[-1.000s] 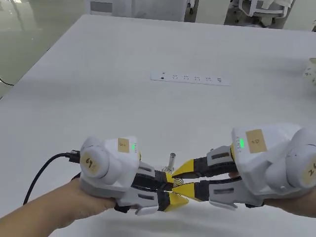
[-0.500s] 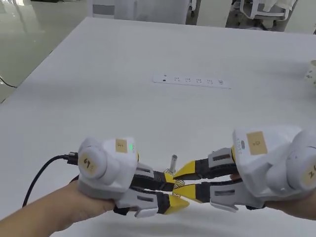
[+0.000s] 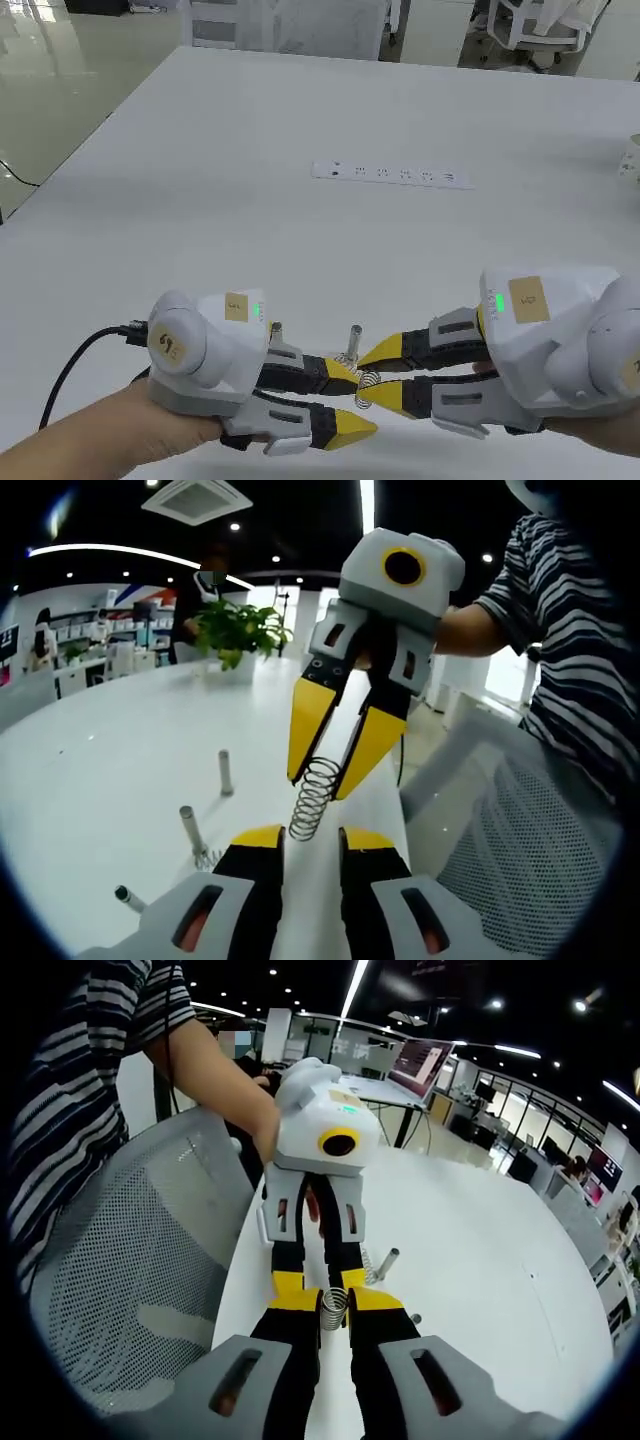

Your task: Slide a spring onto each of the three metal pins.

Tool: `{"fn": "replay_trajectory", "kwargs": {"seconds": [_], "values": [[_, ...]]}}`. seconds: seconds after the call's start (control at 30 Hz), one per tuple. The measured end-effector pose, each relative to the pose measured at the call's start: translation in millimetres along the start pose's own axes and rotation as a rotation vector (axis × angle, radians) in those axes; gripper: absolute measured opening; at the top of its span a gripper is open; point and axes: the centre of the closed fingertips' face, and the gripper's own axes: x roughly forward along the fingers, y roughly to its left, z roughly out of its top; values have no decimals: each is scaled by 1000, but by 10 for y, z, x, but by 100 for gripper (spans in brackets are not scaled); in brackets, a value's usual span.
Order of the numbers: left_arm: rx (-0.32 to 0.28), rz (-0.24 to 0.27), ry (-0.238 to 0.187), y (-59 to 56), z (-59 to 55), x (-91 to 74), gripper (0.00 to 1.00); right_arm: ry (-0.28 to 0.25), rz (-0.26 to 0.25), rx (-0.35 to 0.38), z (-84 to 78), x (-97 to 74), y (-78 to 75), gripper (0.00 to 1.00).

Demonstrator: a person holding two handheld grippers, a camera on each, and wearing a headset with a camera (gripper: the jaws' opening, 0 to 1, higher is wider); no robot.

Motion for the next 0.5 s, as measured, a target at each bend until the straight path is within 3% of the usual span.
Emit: {"fn": "replay_trajectory", "kwargs": {"seconds": [0.5], "values": [[-35,32,6,57,-90,-181,22,0,-23,21,-38,-42,-71,7]]}}
